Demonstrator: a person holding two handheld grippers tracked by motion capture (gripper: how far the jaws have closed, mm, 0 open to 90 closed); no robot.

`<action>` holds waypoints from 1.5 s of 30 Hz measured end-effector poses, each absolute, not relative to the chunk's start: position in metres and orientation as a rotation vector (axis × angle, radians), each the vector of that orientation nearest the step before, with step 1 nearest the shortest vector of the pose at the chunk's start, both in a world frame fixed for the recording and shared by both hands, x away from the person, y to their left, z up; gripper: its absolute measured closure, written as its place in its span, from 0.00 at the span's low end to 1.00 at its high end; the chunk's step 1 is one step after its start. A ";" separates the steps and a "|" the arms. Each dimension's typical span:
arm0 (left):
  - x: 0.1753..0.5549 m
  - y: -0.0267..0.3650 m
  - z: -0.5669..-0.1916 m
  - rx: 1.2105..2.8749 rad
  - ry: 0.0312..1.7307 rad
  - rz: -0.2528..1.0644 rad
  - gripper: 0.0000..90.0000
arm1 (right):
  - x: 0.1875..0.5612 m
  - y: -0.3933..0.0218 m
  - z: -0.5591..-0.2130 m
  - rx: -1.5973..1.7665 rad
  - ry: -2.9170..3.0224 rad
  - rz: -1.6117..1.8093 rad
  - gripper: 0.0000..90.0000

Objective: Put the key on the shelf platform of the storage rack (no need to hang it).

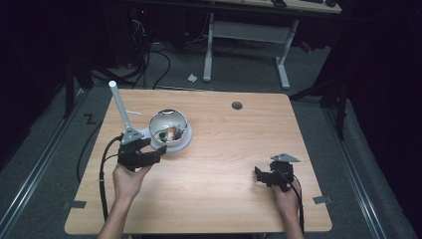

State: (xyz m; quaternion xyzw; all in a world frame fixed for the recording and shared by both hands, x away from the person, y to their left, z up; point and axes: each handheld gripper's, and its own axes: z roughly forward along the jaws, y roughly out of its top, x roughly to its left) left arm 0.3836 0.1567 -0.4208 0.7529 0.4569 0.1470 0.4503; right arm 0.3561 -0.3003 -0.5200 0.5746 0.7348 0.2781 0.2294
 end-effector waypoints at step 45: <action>0.371 0.136 -0.458 1.910 1.143 0.256 0.36 | 0.356 -0.300 -0.520 1.582 2.021 0.765 0.16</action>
